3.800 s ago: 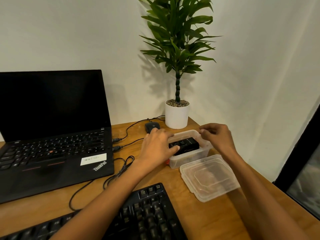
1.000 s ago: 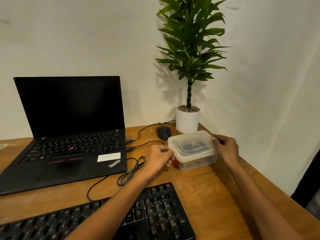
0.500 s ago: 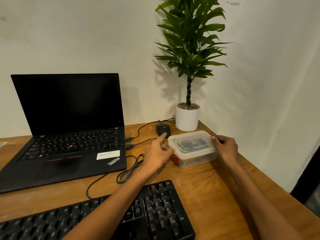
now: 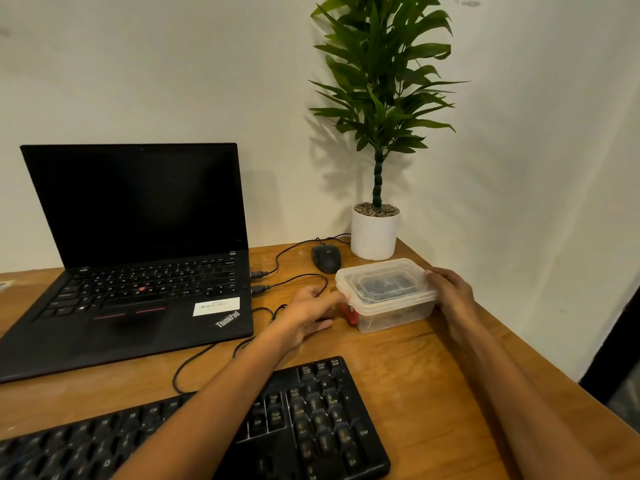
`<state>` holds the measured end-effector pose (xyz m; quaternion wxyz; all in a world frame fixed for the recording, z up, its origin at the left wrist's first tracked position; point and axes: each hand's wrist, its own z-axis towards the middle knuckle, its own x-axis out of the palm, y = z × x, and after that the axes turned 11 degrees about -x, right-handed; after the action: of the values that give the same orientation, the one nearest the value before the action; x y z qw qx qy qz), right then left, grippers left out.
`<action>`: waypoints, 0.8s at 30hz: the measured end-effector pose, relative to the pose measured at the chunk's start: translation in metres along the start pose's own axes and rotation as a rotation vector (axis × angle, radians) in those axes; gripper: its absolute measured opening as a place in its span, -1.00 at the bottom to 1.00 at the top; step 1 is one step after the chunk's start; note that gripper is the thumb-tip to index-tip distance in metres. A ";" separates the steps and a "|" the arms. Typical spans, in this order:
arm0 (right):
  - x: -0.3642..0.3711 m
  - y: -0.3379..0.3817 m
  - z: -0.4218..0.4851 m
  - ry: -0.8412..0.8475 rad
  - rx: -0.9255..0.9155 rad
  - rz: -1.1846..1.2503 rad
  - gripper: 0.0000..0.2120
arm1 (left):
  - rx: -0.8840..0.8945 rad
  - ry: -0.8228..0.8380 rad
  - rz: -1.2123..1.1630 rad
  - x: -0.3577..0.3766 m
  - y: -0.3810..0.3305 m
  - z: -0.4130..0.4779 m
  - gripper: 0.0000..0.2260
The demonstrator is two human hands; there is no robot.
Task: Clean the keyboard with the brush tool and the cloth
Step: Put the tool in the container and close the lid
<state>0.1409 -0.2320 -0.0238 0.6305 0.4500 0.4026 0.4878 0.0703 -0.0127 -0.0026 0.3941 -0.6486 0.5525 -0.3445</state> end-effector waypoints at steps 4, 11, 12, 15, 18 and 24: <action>-0.003 0.002 -0.001 0.106 0.084 0.075 -0.67 | -0.110 0.087 -0.083 0.000 -0.005 0.004 -0.62; -0.002 0.001 -0.001 0.184 0.058 -0.049 -0.70 | -0.202 0.132 -0.085 -0.002 -0.002 0.008 -0.74; -0.003 0.001 -0.001 0.180 0.060 -0.043 -0.72 | -0.200 0.123 -0.081 -0.002 -0.003 0.008 -0.73; -0.002 0.001 -0.001 0.135 0.060 0.007 -0.70 | -0.167 0.069 -0.029 -0.003 -0.005 0.009 -0.76; -0.004 0.004 0.000 0.021 0.058 0.095 -0.64 | -0.083 0.029 0.054 0.000 -0.009 0.004 -0.88; 0.003 0.010 0.000 -0.108 -0.015 0.052 -0.61 | 0.081 -0.114 0.228 0.009 -0.016 0.000 -0.92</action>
<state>0.1387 -0.2281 -0.0139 0.6418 0.4810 0.3527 0.4820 0.0790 -0.0206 0.0113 0.4872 -0.5838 0.5850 -0.2823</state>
